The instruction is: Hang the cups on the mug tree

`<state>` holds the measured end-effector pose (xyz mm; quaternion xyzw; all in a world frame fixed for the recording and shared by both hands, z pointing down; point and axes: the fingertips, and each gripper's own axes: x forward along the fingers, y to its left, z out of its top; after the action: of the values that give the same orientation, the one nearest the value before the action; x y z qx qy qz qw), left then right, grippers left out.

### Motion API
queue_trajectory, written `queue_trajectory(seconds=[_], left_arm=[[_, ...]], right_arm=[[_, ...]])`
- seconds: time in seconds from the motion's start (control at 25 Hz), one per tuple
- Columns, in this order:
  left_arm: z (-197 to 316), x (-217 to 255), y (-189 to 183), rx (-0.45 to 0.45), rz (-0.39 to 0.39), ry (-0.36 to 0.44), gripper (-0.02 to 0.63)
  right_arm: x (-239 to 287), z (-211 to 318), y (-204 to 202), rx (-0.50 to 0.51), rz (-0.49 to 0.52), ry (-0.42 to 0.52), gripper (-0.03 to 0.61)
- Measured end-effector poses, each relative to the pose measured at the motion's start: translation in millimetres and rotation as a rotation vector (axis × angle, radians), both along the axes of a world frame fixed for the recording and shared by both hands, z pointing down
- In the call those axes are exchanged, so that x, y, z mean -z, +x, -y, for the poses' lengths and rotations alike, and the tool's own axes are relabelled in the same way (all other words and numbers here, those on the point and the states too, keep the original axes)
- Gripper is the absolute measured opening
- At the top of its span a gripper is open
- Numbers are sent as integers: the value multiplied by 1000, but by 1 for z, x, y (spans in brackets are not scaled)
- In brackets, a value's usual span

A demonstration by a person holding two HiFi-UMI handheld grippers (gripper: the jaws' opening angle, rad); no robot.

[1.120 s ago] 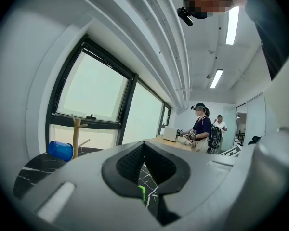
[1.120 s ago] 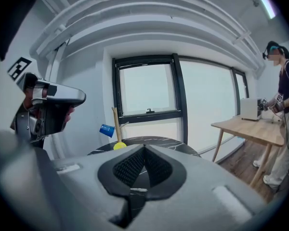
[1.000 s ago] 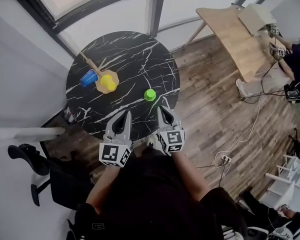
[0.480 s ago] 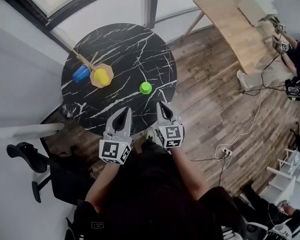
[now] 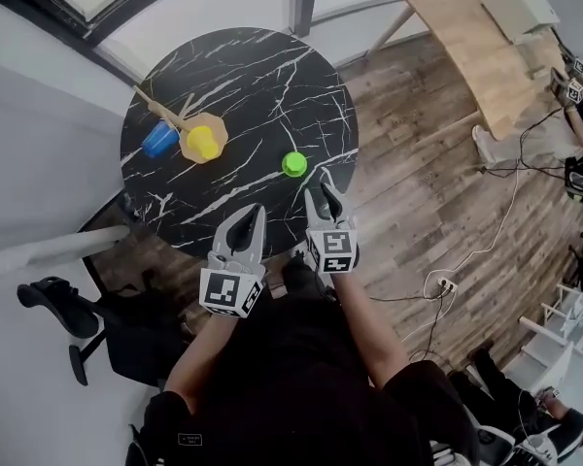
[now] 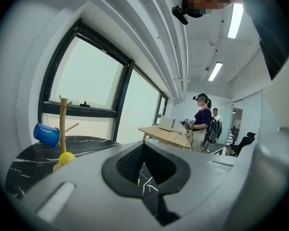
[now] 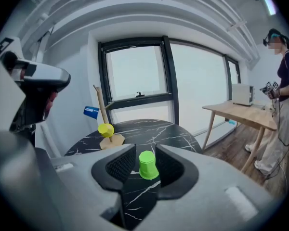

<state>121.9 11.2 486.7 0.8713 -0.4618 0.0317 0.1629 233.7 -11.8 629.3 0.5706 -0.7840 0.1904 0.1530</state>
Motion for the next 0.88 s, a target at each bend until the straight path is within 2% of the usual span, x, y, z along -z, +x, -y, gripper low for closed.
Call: queue_trajectory(seconds=[0.28,0.48,0.88], left_arm=[[15,-8,-4,-6,-6,-30,-6],[20,-22,-14,-2,-4,-47,-6],[30,-37,-37,21,-22,-94,-6]], right_arm=[[-51,18,-16,7,-25,-107,183],[-80,32,-26,13,-55,-147,223],[-110,60,-35,-35,-70,-192,244]])
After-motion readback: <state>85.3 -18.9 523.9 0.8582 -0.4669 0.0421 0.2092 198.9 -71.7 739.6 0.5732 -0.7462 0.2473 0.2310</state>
